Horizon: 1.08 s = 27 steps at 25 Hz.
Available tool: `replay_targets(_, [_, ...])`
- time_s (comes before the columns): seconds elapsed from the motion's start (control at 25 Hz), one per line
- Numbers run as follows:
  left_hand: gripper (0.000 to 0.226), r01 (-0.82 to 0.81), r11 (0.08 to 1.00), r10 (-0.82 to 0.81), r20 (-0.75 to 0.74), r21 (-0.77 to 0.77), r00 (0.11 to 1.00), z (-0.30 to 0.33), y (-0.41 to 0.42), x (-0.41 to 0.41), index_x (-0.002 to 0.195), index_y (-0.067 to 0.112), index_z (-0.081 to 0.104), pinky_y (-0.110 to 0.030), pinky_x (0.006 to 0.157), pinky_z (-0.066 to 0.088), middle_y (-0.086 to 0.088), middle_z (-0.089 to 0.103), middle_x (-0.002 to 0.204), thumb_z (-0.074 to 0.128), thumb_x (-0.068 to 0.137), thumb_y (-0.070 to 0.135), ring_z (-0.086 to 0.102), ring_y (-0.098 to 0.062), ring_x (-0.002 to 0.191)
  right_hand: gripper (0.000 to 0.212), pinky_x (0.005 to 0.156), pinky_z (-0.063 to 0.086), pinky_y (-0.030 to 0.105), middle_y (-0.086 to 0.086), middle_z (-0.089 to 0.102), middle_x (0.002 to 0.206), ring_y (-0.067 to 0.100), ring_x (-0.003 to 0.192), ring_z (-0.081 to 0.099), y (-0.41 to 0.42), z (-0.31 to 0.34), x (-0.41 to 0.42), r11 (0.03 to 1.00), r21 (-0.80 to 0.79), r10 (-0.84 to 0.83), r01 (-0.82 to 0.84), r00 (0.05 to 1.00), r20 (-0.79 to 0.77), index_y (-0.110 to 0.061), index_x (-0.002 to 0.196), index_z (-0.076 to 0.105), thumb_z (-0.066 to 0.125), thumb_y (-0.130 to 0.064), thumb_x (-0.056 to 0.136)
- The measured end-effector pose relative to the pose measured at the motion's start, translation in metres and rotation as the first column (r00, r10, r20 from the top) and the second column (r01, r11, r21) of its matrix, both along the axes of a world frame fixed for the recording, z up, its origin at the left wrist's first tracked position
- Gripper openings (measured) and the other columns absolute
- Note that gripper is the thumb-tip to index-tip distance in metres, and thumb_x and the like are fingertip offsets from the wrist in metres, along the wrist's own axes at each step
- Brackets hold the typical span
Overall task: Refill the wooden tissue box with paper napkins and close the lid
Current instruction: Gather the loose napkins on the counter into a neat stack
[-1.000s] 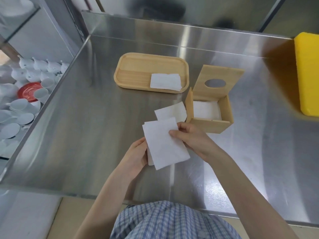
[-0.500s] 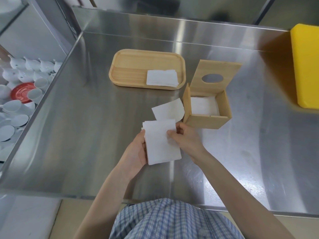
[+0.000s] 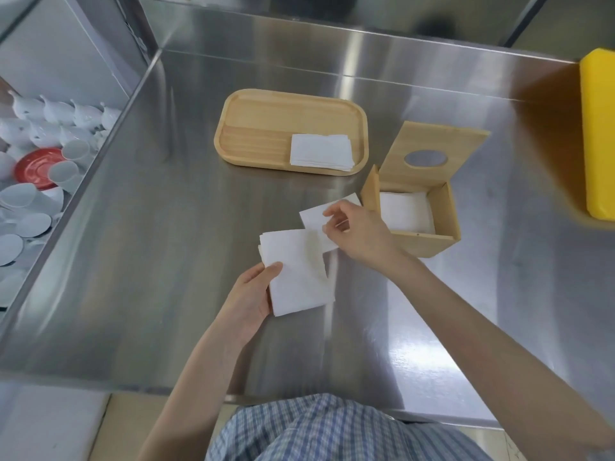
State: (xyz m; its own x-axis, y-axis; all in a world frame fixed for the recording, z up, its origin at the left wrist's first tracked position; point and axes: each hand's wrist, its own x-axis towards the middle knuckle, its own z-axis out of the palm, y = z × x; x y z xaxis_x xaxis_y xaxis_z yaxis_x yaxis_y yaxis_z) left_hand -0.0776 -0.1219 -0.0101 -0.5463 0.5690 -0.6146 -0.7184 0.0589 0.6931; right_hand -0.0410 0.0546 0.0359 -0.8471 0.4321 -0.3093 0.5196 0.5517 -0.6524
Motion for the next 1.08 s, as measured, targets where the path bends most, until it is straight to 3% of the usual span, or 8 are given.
replay_targets(0.16, [0.022, -0.029, 0.999, 0.029, 0.012, -0.014, 1.0, -0.001, 0.001, -0.014, 0.093, 0.011, 0.066, -0.032, 0.072, 0.056, 0.005, 0.078, 0.078, 0.043, 0.095, 0.013, 0.074, -0.01, 0.072, 0.032, 0.096, 0.044, 0.037, 0.007, 0.053, 0.127, 0.025, 0.117, 0.052, 0.015, -0.008, -0.031, 0.933, 0.275, 0.178, -0.233, 0.961, 0.212, -0.013, 0.124, 0.052, 0.048, -0.016, 0.092])
replay_targets(0.4, [0.023, -0.048, 0.998, 0.049, 0.036, -0.037, 0.998, -0.004, 0.009, -0.034, 0.093, 0.012, 0.066, -0.033, 0.075, 0.055, 0.006, 0.078, 0.078, 0.043, 0.095, 0.013, 0.074, -0.01, 0.072, 0.043, 0.102, 0.037, 0.038, 0.011, 0.045, 0.134, 0.029, 0.126, 0.043, 0.02, -0.029, -0.053, 0.829, 0.399, 0.231, -0.392, 0.89, 0.394, -0.012, 0.132, 0.042, 0.048, -0.009, 0.09])
replay_targets(0.52, [0.022, -0.053, 0.998, 0.056, 0.052, -0.043, 0.997, -0.006, 0.013, -0.041, 0.097, 0.011, 0.066, -0.033, 0.079, 0.054, 0.004, 0.078, 0.083, 0.044, 0.095, 0.014, 0.073, -0.011, 0.076, 0.043, 0.103, 0.035, 0.038, 0.011, 0.043, 0.133, 0.03, 0.125, 0.043, 0.024, -0.035, -0.059, 0.813, 0.43, 0.218, -0.393, 0.89, 0.4, -0.011, 0.129, 0.044, 0.05, -0.005, 0.088])
replay_targets(0.72, [0.023, -0.035, 0.996, 0.041, 0.073, -0.076, 0.996, -0.01, 0.016, -0.045, 0.092, 0.014, 0.066, -0.023, 0.06, 0.059, 0.007, 0.078, 0.078, 0.044, 0.095, 0.014, 0.073, -0.008, 0.071, 0.037, 0.103, 0.034, 0.038, 0.013, 0.046, 0.13, 0.03, 0.124, 0.041, 0.026, -0.038, -0.065, 0.813, 0.434, 0.206, -0.387, 0.89, 0.407, -0.01, 0.124, 0.046, 0.051, -0.007, 0.088])
replay_targets(0.92, [0.024, -0.022, 0.996, 0.027, 0.065, -0.089, 0.998, -0.01, 0.016, -0.044, 0.089, 0.014, 0.066, -0.025, 0.063, 0.058, 0.008, 0.078, 0.076, 0.043, 0.095, 0.014, 0.073, -0.008, 0.07, 0.027, 0.104, 0.033, 0.039, 0.013, 0.047, 0.127, 0.03, 0.123, 0.04, 0.028, -0.038, -0.064, 0.822, 0.413, 0.201, -0.393, 0.878, 0.434, -0.01, 0.117, 0.055, 0.05, -0.014, 0.09])
replay_targets(1.08, [0.023, -0.035, 0.997, 0.038, 0.035, -0.076, 0.999, -0.007, 0.011, -0.043, 0.089, 0.014, 0.066, -0.028, 0.069, 0.056, 0.008, 0.078, 0.076, 0.044, 0.095, 0.014, 0.073, -0.008, 0.07, 0.021, 0.098, 0.037, 0.036, 0.011, 0.059, 0.12, 0.028, 0.116, 0.049, 0.028, -0.024, -0.065, 0.772, 0.463, 0.28, -0.436, 0.887, 0.368, -0.01, 0.109, 0.057, 0.049, -0.014, 0.09])
